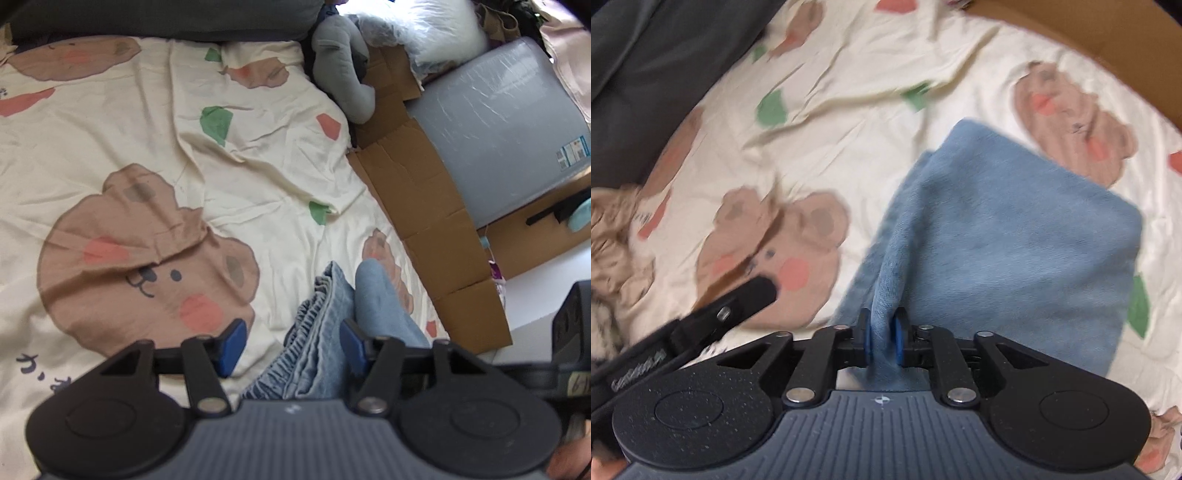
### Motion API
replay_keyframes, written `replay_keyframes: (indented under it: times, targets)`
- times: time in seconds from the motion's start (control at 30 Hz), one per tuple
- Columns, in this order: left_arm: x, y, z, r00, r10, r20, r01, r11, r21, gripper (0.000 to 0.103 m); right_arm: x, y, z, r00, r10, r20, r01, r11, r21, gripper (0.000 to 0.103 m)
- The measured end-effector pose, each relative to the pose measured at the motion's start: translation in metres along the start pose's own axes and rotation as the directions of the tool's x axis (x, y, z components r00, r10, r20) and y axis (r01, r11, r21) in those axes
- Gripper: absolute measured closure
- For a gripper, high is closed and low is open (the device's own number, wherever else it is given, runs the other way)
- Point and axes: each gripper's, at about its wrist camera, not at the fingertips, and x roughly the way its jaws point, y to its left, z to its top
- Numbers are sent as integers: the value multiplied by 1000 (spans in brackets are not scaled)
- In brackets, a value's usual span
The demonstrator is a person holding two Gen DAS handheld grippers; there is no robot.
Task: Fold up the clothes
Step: 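Lower the hanging jeans leg onto the rest of the jeans with the right tool, then open the right tool to lay the jeans leg down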
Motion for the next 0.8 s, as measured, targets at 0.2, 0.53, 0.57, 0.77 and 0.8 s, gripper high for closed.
replay_keyframes:
  times: [0.2,0.53,0.57,0.77,0.8]
  targets:
    - [11,-7,6,999,-37,-6,37,999,29,47,-22,-1,1,997,79,-1,-79,996,49,68]
    - [46,-42,12,991,-112,-67,121,983,140,49,-57,-66,-4,984,107,144,-131,977,171,61]
    - [51,-45,11,990,-119,-77,130,981,145,49,-57,-77,-5,982,99,161,-127,976,178,61]
    - [84,-49,9,983,-113,-143,135,980,150,53,-50,-146,-18,970,40,240,-106,957,270,61]
    - [87,-49,10,981,-114,-155,137,978,154,56,-46,-155,-21,969,31,246,-103,953,286,61]
